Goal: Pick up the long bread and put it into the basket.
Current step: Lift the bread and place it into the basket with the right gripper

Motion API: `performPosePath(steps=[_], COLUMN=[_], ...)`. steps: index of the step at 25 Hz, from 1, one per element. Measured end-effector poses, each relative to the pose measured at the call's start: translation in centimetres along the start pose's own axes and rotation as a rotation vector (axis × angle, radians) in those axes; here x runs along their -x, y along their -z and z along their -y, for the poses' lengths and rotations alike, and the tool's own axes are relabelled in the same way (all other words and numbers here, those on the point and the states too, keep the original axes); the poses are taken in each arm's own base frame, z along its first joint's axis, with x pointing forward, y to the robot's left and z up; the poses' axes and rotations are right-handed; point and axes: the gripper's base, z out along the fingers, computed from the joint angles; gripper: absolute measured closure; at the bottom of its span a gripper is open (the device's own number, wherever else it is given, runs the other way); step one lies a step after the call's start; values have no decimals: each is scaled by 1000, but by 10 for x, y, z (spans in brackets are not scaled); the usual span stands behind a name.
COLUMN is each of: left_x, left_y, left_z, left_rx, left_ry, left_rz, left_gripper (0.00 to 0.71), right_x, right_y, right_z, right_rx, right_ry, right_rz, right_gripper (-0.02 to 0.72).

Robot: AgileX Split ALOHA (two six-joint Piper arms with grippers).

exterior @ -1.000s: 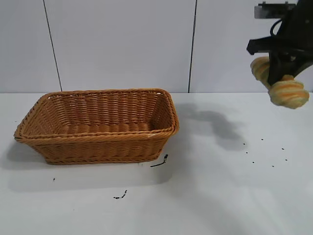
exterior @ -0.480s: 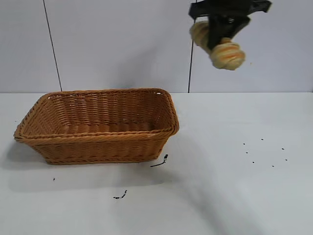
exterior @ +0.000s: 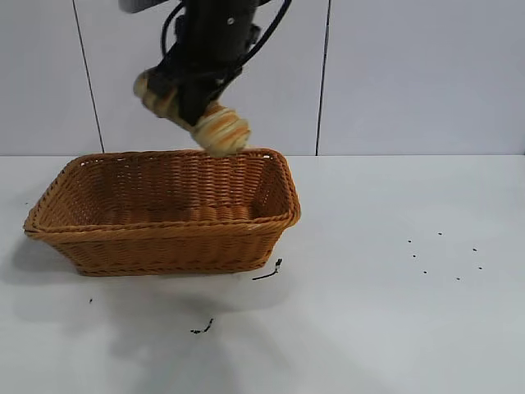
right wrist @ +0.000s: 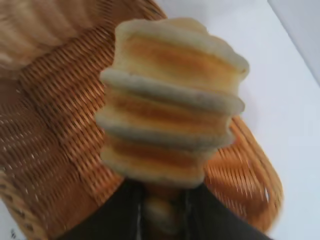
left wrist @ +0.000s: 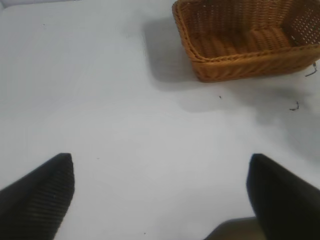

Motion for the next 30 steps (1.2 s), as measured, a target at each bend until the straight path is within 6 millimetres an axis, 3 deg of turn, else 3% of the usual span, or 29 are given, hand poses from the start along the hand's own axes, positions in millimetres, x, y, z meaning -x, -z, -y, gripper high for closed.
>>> performPosePath(steps=[7, 12, 15, 20, 24, 30], left_x=[0, 0, 0, 0, 0, 0], left_y=[0, 0, 0, 0, 0, 0], left_z=[0, 0, 0, 0, 0, 0], left_rx=[0, 0, 0, 0, 0, 0], left_ry=[0, 0, 0, 0, 0, 0], left_rz=[0, 0, 0, 0, 0, 0], left_gripper=[14, 14, 14, 14, 14, 14], right_x=[-7, -14, -21, -29, -28, -19], right_y=[-45, -55, -55, -53, -42, -10], right_z=[-15, -15, -10, -4, 2, 12], right_rx=[57, 71, 66, 64, 44, 25], right_ry=[57, 8, -32, -69, -78, -98], right_rz=[21, 23, 23, 23, 35, 80], right_gripper=[589, 587, 511, 204, 150, 146])
